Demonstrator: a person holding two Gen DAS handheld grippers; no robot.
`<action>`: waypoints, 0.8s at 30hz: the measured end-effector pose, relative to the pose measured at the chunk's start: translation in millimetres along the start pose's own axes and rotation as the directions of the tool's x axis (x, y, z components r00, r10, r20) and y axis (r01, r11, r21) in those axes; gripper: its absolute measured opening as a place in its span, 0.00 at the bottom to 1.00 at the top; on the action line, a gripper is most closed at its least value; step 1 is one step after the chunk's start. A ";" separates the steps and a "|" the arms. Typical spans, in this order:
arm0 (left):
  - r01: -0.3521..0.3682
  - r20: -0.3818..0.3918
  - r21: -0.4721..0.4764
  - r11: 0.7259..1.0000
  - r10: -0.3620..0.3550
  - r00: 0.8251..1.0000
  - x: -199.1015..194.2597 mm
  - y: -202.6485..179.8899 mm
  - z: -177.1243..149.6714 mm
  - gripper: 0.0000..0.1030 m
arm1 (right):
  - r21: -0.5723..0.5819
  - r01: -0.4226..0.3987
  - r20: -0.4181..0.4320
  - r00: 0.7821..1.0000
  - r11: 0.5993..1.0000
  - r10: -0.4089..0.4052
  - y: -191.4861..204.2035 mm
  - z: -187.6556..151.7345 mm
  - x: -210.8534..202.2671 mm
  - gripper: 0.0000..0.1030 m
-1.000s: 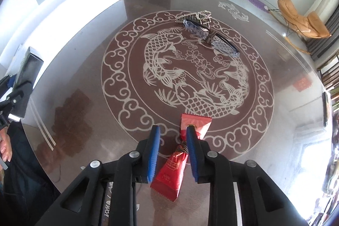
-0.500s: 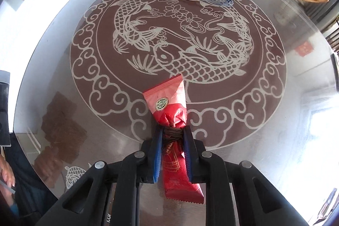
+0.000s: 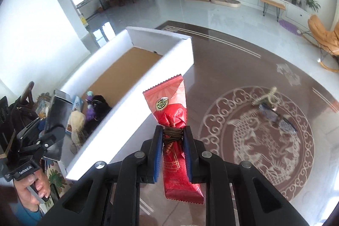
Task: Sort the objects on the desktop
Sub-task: 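Carry the box and tube into the white bin and open both tools, then move both empty tools back over the table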
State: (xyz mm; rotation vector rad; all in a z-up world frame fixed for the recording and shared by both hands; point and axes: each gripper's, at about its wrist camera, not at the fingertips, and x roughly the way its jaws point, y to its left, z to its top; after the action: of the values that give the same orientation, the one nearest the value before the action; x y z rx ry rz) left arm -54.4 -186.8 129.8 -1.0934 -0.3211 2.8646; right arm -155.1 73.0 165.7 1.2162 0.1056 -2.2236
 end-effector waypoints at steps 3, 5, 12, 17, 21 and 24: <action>-0.108 -0.048 -0.041 0.993 0.106 0.993 13.6 44.2 3.5 0.56 | -0.080 -0.069 0.013 0.997 0.994 0.070 62.8 23.9 34.7 0.19; -0.157 -0.086 -0.056 0.986 0.152 0.985 23.4 66.6 0.3 0.56 | -0.126 -0.101 0.009 0.995 0.987 0.103 100.6 29.5 57.3 0.19; -0.213 -0.204 -0.068 0.975 0.195 0.959 57.8 97.9 -26.1 0.57 | -0.233 -0.054 -0.074 0.997 0.971 0.037 156.1 16.9 152.9 0.19; -0.246 -0.201 -0.048 0.968 0.231 0.952 62.0 93.2 -35.8 0.77 | -0.219 -0.027 -0.110 0.994 0.975 0.002 144.7 3.1 178.1 0.45; -0.257 -0.117 -0.034 0.966 0.252 0.961 42.4 76.7 -39.1 0.80 | -0.208 -0.023 0.044 0.999 0.978 0.033 127.1 -8.1 140.5 0.64; -0.216 -0.061 -0.024 0.976 0.214 0.975 26.2 51.3 -41.1 0.80 | -0.220 0.044 0.200 0.980 0.974 0.001 101.8 -27.3 97.1 0.85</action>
State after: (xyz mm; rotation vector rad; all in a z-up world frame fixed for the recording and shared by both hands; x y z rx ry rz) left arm -45.7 -226.5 71.9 -1.2891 -0.2586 3.0149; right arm -119.5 -46.0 94.2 0.8717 0.2830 -2.2679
